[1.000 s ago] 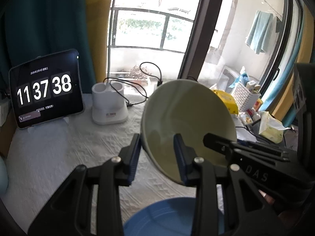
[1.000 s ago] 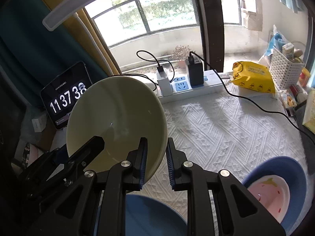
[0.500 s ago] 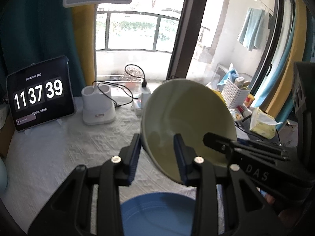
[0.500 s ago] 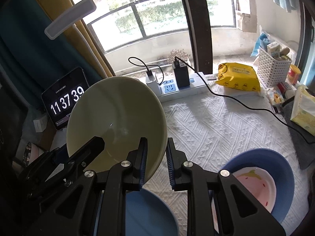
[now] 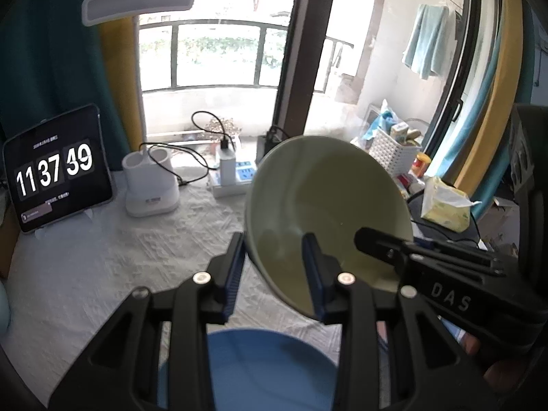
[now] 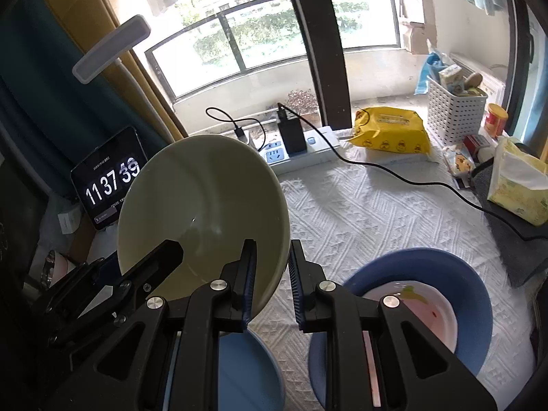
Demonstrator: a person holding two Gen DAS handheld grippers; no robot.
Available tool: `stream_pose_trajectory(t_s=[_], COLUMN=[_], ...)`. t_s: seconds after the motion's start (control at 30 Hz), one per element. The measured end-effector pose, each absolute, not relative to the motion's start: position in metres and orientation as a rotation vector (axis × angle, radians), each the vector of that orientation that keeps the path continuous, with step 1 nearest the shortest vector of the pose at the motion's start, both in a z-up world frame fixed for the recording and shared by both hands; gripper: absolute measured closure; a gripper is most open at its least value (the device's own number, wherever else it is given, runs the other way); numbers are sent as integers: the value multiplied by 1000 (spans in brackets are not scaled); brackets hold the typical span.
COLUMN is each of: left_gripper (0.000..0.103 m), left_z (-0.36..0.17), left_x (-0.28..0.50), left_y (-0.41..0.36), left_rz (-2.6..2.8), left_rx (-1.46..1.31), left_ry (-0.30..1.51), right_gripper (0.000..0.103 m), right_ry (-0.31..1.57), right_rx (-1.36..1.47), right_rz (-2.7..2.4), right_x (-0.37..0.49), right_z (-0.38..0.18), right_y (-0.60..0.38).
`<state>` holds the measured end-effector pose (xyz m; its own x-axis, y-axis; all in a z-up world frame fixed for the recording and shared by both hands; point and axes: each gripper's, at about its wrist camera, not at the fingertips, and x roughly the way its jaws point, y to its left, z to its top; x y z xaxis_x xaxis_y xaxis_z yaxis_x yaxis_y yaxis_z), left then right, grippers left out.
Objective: Organize plates and bowls
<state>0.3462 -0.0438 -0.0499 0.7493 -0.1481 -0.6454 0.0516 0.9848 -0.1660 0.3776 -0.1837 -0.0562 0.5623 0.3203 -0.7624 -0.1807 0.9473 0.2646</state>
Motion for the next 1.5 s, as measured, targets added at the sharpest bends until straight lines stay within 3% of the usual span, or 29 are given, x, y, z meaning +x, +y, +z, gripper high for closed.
stream_pose_trajectory(t_s=[1.5], left_gripper=[68], left_z=[-89], left_x=[340], left_y=[-158], left_rz=[-272], left_rx=[-20], left_ry=[849], right_gripper=[83], right_ry=[960], right_rx=[216], right_rz=[150], right_x=[341], right_z=[-83], right_y=[-300])
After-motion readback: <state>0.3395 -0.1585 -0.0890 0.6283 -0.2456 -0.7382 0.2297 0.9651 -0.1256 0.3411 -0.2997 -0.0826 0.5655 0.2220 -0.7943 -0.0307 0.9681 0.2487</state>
